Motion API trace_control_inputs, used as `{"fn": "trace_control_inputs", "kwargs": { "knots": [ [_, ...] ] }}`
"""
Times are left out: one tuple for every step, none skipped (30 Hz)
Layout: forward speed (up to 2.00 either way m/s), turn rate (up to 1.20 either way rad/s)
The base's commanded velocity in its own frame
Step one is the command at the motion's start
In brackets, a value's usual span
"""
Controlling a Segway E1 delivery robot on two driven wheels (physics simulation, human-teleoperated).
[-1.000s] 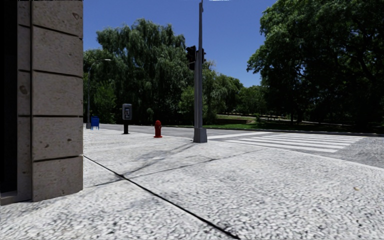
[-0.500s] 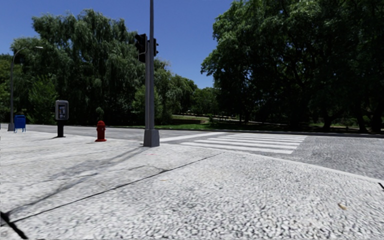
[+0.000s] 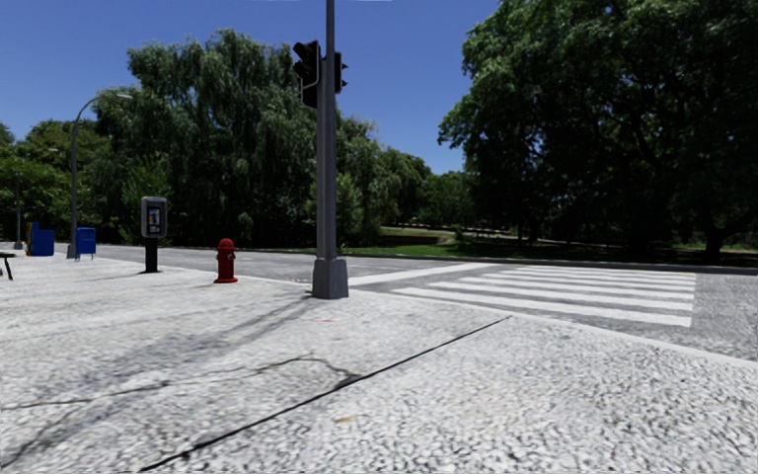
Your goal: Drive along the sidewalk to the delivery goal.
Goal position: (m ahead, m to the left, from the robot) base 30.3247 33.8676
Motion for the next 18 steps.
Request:
{"fn": "trace_control_inputs", "kwargs": {
  "knots": [
    [1.85,0.57],
    [1.85,0.57],
    [1.85,0.57],
    [1.85,0.57],
    [1.85,0.57],
    [1.84,0.57],
    [1.84,0.57],
    [1.84,0.57],
    [1.84,0.57],
    [1.84,0.57],
    [1.84,0.57],
    [1.84,0.57],
    [1.84,0.57],
    [1.84,0.57],
    [1.84,0.57],
    [1.84,0.57],
    [1.84,0.57],
    [1.84,0.57]
  ]
}}
